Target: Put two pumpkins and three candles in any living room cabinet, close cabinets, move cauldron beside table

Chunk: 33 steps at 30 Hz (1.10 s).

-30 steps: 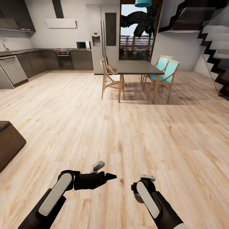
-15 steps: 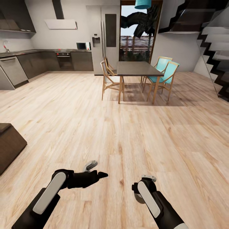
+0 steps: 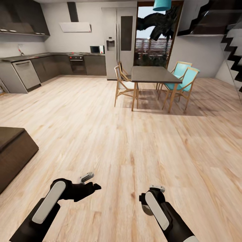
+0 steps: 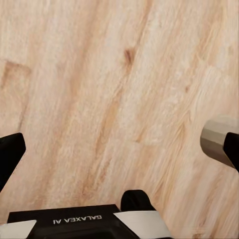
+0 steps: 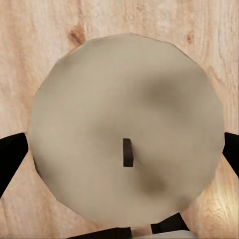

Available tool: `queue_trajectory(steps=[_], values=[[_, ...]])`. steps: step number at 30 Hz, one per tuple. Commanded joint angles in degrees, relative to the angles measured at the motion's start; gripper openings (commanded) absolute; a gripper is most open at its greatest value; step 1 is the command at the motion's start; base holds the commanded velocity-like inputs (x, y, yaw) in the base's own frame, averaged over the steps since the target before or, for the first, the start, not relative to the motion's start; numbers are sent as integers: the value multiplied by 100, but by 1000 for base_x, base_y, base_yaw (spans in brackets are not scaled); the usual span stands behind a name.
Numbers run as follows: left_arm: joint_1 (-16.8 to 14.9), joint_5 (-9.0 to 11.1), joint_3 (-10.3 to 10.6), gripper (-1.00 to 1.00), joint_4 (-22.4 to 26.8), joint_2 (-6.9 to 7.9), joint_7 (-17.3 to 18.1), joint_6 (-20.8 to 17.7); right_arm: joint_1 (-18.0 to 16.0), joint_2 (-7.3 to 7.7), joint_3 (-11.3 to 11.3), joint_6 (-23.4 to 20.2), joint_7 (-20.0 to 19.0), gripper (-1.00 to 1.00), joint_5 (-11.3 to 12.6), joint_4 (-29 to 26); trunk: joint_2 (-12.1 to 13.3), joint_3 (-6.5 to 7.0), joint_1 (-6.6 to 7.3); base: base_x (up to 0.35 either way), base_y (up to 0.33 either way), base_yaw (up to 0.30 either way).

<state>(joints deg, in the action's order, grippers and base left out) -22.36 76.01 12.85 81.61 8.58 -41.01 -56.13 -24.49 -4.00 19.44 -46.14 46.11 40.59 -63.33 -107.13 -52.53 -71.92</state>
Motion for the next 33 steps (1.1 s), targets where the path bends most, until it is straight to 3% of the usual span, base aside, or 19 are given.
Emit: queue_trajectory(steps=[1,12,33], values=[[-6,54,9,100,4,4,-71,3,-3,8,8,-9,56,-100,59,2,39,14,23,0,0,287],[-6,46,-1,100,4,-4,-86,6,-2,-11,8,-9,56,-100,63,8,480,211,265,-161,0,290],[-6,52,-5,100,4,0,-83,4,-2,-30,16,-7,62,-100,72,42,1323,588,726,-5,0,291]])
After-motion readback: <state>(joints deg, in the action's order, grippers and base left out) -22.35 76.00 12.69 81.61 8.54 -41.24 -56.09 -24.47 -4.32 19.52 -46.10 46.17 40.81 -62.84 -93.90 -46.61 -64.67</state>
